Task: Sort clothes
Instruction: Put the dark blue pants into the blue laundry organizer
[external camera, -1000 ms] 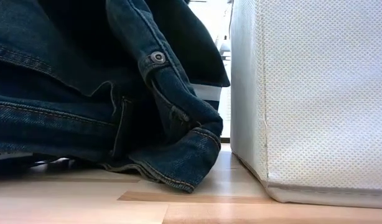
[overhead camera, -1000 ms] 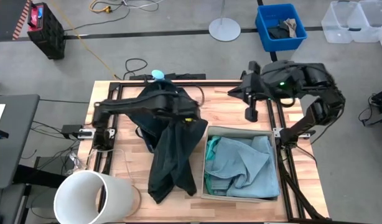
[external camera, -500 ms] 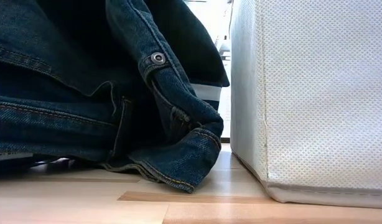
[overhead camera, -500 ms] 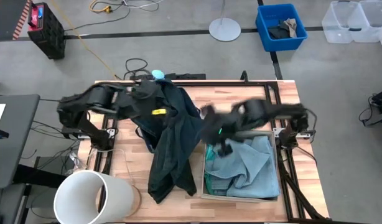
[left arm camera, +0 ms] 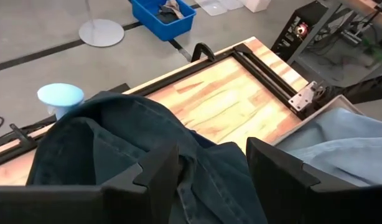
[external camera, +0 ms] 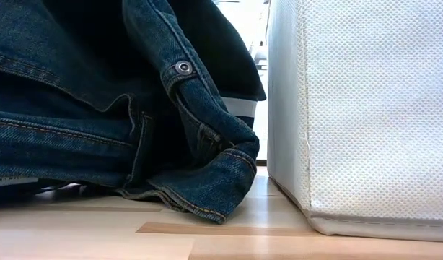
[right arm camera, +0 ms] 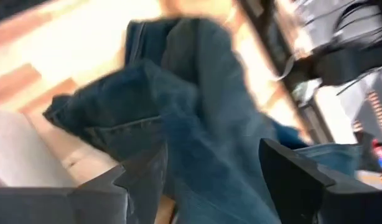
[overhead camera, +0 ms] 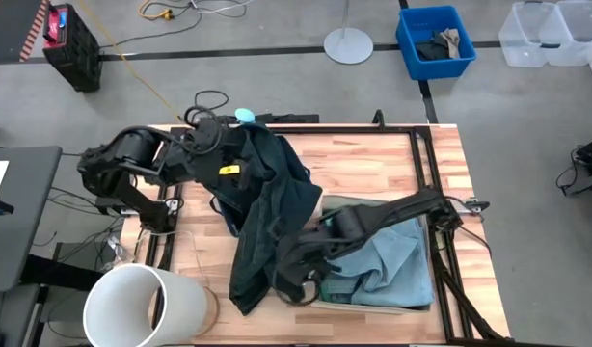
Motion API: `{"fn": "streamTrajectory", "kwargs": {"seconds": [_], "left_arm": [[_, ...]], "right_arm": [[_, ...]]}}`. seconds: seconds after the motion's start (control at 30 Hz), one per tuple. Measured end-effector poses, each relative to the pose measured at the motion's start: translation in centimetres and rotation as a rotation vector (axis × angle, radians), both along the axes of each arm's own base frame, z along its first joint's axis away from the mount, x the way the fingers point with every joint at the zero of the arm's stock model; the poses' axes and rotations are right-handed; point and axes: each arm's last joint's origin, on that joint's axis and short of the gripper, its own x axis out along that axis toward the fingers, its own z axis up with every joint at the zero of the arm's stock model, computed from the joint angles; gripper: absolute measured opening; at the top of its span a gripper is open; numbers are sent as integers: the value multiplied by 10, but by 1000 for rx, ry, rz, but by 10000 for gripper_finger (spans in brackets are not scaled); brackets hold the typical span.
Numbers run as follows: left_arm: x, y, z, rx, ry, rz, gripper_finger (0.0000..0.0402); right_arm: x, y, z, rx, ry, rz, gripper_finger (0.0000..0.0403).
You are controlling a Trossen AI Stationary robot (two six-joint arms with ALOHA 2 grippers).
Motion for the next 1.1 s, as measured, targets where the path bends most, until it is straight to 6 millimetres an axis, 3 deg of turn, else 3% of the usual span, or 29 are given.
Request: {"fn": "streamTrajectory", "kwargs": {"seconds": [0.33,0.5,0.6,0.73,0.87,1.1], "left_arm": [[0,-1,0,-1,-3,-2,183],[0,-3,0,-1,-3,-11,183],[-1,-4,0,1,-1,-19,183],[-1,-5,0,2,-1,-20,183],[-1,-5,0,5,-2,-18,183],[-4,-3,3,20,-20,3,183]], "right_arm": [[43,-7,-69,-147,77,-132,261],[46,-6,-84,-128,124,-184,189],[42,-4,-72,-106,93,-177,109],[32,-6,-38,-36,-9,-165,20],[25,-22,-5,61,-120,-231,19],[5,-81,62,226,-378,-428,16]]}}
